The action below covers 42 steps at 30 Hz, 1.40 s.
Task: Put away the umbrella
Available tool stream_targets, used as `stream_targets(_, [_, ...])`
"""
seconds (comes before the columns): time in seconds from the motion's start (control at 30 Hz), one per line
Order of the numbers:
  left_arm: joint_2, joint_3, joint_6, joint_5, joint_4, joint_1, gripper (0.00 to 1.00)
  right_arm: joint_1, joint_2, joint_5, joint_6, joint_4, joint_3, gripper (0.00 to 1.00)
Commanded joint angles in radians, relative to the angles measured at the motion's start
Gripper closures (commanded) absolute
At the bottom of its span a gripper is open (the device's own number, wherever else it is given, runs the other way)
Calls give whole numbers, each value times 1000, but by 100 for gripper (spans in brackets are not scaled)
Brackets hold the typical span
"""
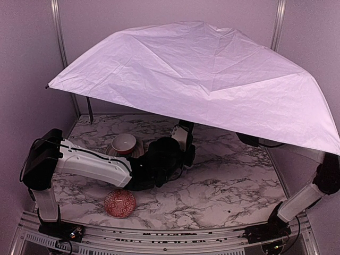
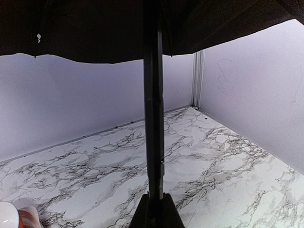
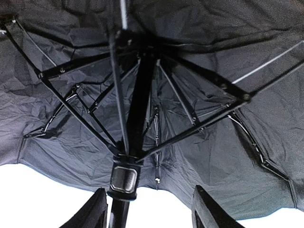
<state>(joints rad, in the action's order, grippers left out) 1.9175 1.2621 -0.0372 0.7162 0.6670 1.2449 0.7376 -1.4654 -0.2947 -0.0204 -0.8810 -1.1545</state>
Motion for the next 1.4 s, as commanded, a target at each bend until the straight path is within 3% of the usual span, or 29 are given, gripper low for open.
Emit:
stream_targets(0.0, [-2, 42, 17, 8, 56, 7, 100, 6, -13, 18, -14, -22, -65, 44])
stream_targets(0.47, [-1, 45, 20, 3, 53, 7, 100, 6, -32, 25, -18, 33, -131, 72])
stream_targets(1.0, [-3, 48, 34, 13, 52, 7, 100, 6, -29, -15, -8, 67, -113, 61])
stream_targets(1.2, [0, 47, 34, 12, 53, 7, 100, 7, -29, -22, -14, 69, -113, 78])
stream_targets(1.3, [0, 49, 34, 11, 53, 7, 100, 6, -30, -26, -8, 82, -118, 95])
stream_targets(1.37, [-2, 48, 35, -3, 54, 5, 100, 3, -27, -12, 12, 89, -120, 99])
